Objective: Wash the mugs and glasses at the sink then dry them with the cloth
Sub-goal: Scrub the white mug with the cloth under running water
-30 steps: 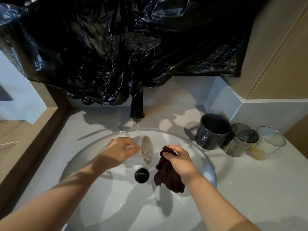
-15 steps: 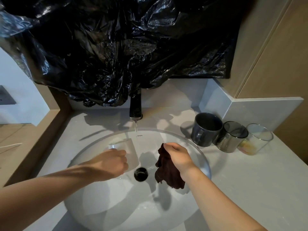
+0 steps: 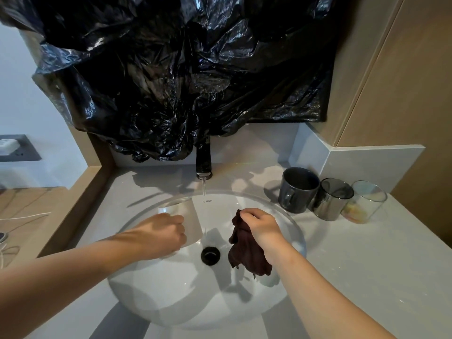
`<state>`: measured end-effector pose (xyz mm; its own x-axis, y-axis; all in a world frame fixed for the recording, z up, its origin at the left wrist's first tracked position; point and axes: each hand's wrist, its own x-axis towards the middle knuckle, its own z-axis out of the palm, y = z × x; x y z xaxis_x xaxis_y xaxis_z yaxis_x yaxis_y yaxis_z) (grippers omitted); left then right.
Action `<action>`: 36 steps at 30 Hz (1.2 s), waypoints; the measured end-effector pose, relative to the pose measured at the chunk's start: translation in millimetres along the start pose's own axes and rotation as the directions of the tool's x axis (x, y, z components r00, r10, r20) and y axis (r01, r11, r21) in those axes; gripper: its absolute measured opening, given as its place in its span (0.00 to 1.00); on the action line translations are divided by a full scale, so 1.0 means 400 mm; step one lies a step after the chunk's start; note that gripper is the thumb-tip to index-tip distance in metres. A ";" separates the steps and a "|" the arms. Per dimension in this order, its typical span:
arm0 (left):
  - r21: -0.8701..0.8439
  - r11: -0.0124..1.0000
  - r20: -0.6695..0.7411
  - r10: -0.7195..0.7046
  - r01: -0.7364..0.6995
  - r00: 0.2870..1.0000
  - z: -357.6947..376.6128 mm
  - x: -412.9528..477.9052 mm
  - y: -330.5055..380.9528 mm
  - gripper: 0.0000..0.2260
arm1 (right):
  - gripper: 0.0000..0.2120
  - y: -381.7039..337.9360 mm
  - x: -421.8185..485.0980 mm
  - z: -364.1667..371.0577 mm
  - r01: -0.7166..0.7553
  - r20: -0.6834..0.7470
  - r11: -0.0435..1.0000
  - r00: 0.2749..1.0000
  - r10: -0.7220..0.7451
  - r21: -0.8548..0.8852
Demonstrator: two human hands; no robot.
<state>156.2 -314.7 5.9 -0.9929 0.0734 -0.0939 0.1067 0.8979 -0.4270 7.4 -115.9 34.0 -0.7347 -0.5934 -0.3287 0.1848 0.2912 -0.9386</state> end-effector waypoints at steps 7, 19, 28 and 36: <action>-0.298 0.953 -0.028 -0.071 0.059 0.997 -0.068 -0.004 0.018 0.10 | 0.07 -0.002 -0.011 0.000 0.016 -0.020 0.999 1.000 -0.016 0.029; -0.785 -0.603 0.531 -0.537 0.142 0.656 -0.105 0.109 0.114 0.18 | 0.05 -0.001 -0.012 -0.084 0.045 -0.181 0.974 0.983 -0.004 0.223; -0.723 -0.691 0.466 -0.479 0.008 0.744 -0.267 0.299 0.248 0.19 | 0.05 -0.017 -0.039 -0.290 0.161 -0.433 0.923 0.901 0.007 0.349; -0.645 -0.764 0.464 -0.423 -0.030 0.778 -0.290 0.423 0.395 0.16 | 0.09 0.002 -0.081 -0.469 0.206 -0.572 0.913 0.820 0.035 0.351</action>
<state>-1.0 -110.2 27.1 -0.7932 -0.5241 -0.3102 -0.0858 -0.4081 0.9089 -91.2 44.2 63.5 -0.9689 -0.0472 -0.2429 0.2469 -0.1197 -0.9616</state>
